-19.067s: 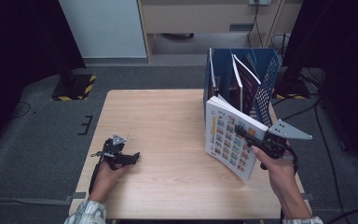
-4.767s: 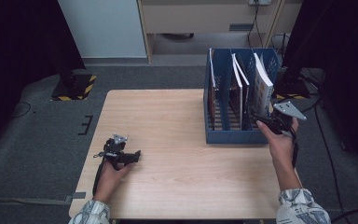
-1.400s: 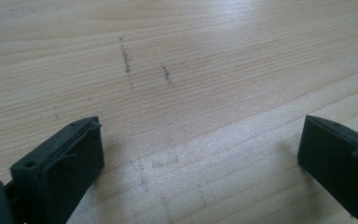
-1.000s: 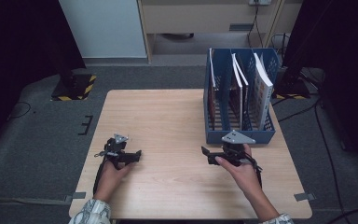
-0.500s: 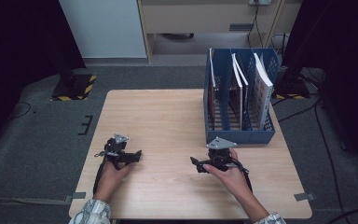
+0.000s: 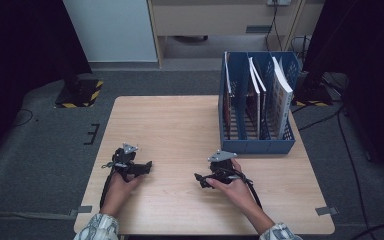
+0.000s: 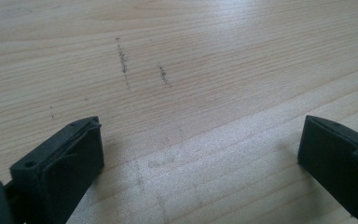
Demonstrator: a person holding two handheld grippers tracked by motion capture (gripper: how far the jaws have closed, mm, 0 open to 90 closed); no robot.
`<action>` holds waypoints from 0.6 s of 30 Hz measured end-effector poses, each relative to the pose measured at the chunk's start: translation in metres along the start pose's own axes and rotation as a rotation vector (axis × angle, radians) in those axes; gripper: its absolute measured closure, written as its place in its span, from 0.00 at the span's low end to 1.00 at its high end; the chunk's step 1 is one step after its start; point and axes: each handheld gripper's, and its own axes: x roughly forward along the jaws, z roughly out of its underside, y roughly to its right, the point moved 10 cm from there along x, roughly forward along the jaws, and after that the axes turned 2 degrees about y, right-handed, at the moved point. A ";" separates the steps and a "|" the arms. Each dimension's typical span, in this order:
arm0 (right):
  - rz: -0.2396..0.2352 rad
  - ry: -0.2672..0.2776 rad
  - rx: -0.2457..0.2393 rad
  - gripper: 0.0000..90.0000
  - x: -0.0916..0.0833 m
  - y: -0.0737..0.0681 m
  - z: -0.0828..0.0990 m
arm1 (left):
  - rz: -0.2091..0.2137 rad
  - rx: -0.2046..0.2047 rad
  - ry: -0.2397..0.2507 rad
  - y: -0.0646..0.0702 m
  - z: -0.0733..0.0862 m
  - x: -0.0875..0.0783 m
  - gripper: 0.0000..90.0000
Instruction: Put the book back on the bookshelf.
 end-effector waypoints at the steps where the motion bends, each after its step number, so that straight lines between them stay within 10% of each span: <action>1: 0.000 0.000 0.000 0.09 0.000 0.000 0.000 | 0.000 0.000 0.000 0.000 0.000 0.000 0.00; 18: 0.045 -0.057 0.014 0.09 0.010 0.009 0.011 | 0.001 0.001 0.000 0.000 0.000 0.000 0.00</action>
